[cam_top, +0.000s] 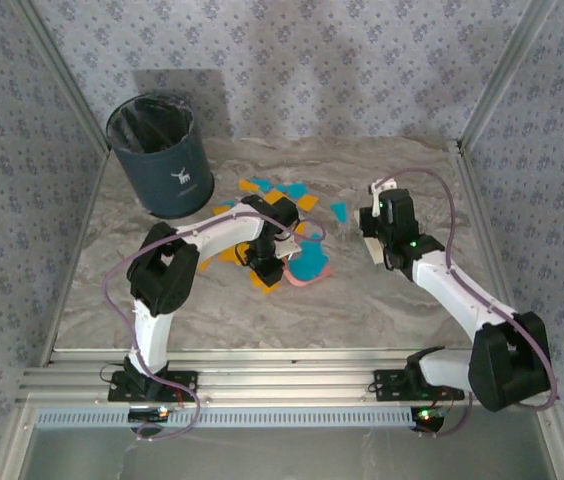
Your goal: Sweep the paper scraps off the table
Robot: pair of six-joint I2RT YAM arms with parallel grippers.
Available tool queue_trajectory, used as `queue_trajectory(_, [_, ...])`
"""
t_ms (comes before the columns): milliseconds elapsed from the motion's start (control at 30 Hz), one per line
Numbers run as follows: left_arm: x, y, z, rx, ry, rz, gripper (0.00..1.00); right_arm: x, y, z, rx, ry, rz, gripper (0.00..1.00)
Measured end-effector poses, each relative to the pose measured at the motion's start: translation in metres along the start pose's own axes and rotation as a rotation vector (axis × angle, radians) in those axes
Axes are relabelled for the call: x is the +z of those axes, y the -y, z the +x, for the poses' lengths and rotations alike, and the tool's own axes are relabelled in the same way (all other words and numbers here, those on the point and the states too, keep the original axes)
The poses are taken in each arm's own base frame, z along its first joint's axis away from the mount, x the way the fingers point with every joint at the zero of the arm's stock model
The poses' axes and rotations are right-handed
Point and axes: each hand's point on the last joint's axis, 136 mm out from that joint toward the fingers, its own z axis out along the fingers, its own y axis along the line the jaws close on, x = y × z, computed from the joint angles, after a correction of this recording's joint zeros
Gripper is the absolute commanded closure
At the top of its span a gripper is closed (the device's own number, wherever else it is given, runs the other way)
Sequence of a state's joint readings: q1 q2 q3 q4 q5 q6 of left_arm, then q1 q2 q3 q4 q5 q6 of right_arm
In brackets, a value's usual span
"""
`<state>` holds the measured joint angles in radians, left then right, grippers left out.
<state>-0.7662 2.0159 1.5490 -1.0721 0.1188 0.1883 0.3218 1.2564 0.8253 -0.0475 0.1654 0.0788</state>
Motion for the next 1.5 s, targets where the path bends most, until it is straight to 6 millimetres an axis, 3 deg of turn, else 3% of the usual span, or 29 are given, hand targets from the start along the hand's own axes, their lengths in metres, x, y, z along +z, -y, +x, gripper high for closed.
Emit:
queue_trajectory(167, [0.001,0.000,-0.001,0.011,0.004,-0.005,1.00,0.008,-0.013,-0.011,-0.006,0.000,-0.065,1.00])
queue_trajectory(400, [0.003,0.003,-0.003,0.027,0.009,-0.011,1.00,0.013,-0.048,0.001,-0.042,-0.042,-0.204,1.00])
queue_trajectory(900, [0.005,0.009,-0.003,0.048,0.006,-0.015,1.00,-0.009,-0.100,0.011,-0.094,-0.083,-0.412,1.00])
queue_trajectory(1167, [0.005,0.009,-0.003,0.048,0.005,-0.015,1.00,-0.020,-0.101,0.011,-0.079,-0.076,-0.430,1.00])
queue_trajectory(1500, [0.005,0.009,-0.003,0.048,0.005,-0.015,1.00,-0.020,-0.058,0.001,-0.016,0.019,-0.216,1.00])
